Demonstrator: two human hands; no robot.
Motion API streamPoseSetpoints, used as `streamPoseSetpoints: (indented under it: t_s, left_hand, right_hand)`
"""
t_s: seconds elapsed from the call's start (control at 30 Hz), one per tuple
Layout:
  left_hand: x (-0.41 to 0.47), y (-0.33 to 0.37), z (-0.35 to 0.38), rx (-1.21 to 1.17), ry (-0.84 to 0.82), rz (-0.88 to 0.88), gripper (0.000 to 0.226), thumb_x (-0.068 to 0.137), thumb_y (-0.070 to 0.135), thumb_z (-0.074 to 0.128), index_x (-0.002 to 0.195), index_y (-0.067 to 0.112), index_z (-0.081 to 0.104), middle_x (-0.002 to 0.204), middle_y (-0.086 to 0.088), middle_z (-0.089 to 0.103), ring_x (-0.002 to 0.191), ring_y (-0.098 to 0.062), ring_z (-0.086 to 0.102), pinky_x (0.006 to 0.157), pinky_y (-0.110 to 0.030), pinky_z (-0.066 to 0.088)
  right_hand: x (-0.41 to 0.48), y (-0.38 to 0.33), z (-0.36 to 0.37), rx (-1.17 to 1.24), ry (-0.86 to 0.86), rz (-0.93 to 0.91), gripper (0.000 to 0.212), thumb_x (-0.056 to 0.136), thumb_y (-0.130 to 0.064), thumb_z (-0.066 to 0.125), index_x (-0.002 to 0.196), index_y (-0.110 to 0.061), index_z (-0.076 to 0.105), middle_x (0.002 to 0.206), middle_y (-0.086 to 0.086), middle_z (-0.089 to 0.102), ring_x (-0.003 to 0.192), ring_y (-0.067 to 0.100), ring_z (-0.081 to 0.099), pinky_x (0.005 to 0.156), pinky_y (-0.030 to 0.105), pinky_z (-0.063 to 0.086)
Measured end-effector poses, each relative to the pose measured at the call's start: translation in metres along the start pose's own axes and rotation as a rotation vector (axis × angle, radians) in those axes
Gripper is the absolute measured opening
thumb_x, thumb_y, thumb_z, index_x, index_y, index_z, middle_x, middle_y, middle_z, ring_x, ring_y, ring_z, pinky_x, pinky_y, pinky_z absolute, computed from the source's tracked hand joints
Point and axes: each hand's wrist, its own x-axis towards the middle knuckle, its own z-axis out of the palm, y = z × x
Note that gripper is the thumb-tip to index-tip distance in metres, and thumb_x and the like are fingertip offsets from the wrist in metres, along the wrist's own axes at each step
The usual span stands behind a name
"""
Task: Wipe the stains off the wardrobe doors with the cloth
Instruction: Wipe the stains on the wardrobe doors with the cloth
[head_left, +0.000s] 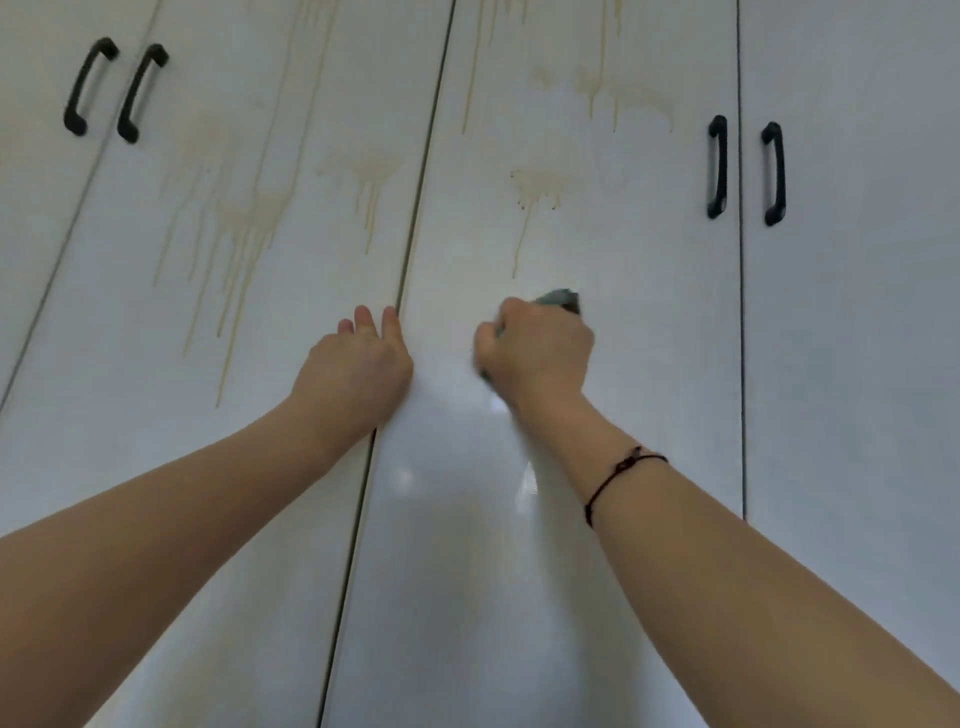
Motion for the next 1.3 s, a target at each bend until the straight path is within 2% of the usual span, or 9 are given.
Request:
streamPoseSetpoints:
  t_s: [0.07, 0.17, 0.33, 0.47, 0.63, 0.77, 0.87, 1.1, 1.3]
  left_hand:
    - [-0.003, -0.005, -0.002, 0.034, 0.015, 0.025, 0.06, 0.094, -0.008, 0.033, 0.152, -0.011, 0.015, 0.138, -0.035, 0.045, 0.106, -0.04, 0.062, 0.072, -0.041, 0.053]
    - [-0.004, -0.007, -0.007, 0.08, 0.009, 0.072, 0.063, 0.091, -0.01, 0.034, 0.152, -0.01, 0.016, 0.135, -0.031, 0.049, 0.101, -0.037, 0.065, 0.065, -0.038, 0.048]
    - [-0.001, -0.011, -0.005, 0.077, 0.046, 0.076, 0.061, 0.092, -0.006, 0.037, 0.151, -0.008, 0.021, 0.123, -0.025, 0.056, 0.088, -0.032, 0.067, 0.058, -0.037, 0.041]
    - [0.001, -0.007, -0.003, 0.046, 0.017, 0.06, 0.062, 0.091, -0.007, 0.041, 0.151, -0.008, 0.024, 0.123, -0.025, 0.058, 0.087, -0.034, 0.068, 0.062, -0.039, 0.047]
    - [-0.002, -0.027, -0.003, 0.02, 0.054, 0.067, 0.045, 0.092, 0.006, 0.04, 0.137, 0.005, 0.042, 0.101, -0.008, 0.06, 0.061, -0.027, 0.059, 0.045, -0.033, 0.026]
    - [-0.002, -0.038, -0.001, -0.008, 0.088, 0.091, 0.03, 0.087, 0.006, 0.049, 0.117, 0.009, 0.053, 0.081, -0.002, 0.058, 0.045, -0.027, 0.042, 0.042, -0.029, 0.024]
    - [-0.002, -0.044, 0.005, -0.026, 0.124, 0.082, 0.033, 0.087, 0.007, 0.055, 0.12, 0.011, 0.055, 0.078, 0.0, 0.064, 0.046, -0.027, 0.051, 0.041, -0.027, 0.022]
    - [-0.002, -0.046, 0.015, -0.195, 0.16, -0.053, 0.036, 0.081, 0.012, 0.05, 0.116, 0.018, 0.046, 0.059, 0.001, 0.041, 0.048, -0.022, 0.035, 0.046, -0.03, 0.023]
    - [0.003, -0.052, 0.019, -0.321, 0.201, -0.072, 0.017, 0.079, 0.009, 0.052, 0.094, 0.014, 0.045, 0.055, -0.003, 0.044, 0.046, -0.025, 0.036, 0.047, -0.032, 0.027]
  right_hand:
    - [-0.042, -0.03, 0.008, 0.058, -0.07, -0.271, 0.022, 0.08, -0.034, 0.06, 0.068, -0.016, 0.062, 0.057, 0.004, 0.059, 0.051, 0.028, 0.055, 0.05, 0.023, 0.021]
    - [-0.085, 0.016, 0.004, 0.137, -0.111, -0.383, 0.027, 0.069, -0.034, 0.051, 0.051, -0.015, 0.048, 0.042, 0.0, 0.046, 0.036, 0.027, 0.047, 0.049, 0.016, 0.02]
    - [-0.056, 0.117, -0.026, -0.022, 0.043, -0.031, 0.026, 0.073, -0.033, 0.054, 0.055, -0.018, 0.045, 0.044, -0.005, 0.038, 0.044, 0.027, 0.046, 0.053, 0.021, 0.021]
    - [0.023, 0.079, -0.022, -0.033, 0.132, 0.314, 0.029, 0.087, -0.032, 0.045, 0.071, -0.012, 0.059, 0.061, 0.002, 0.053, 0.06, 0.027, 0.053, 0.052, 0.027, 0.023]
    - [-0.007, -0.067, 0.008, 0.013, -0.099, -0.215, 0.021, 0.089, -0.035, 0.05, 0.081, -0.021, 0.063, 0.069, 0.003, 0.061, 0.061, 0.028, 0.051, 0.049, 0.026, 0.017]
    - [-0.065, -0.046, 0.015, 0.162, -0.107, -0.465, 0.023, 0.071, -0.031, 0.058, 0.053, -0.017, 0.051, 0.044, 0.002, 0.048, 0.038, 0.027, 0.048, 0.048, 0.016, 0.013]
    - [-0.061, -0.003, 0.015, 0.136, -0.019, -0.471, 0.027, 0.073, -0.035, 0.044, 0.053, -0.017, 0.044, 0.043, -0.001, 0.045, 0.038, 0.026, 0.045, 0.046, 0.02, 0.031]
    - [0.048, -0.078, 0.011, 0.058, 0.023, -0.034, 0.018, 0.091, -0.033, 0.046, 0.079, -0.02, 0.05, 0.063, -0.002, 0.046, 0.065, 0.025, 0.046, 0.049, 0.027, 0.017]
    - [-0.033, -0.055, 0.016, 0.081, -0.096, -0.413, 0.023, 0.085, -0.035, 0.057, 0.07, -0.021, 0.048, 0.057, 0.003, 0.055, 0.053, 0.03, 0.051, 0.049, 0.025, 0.022]
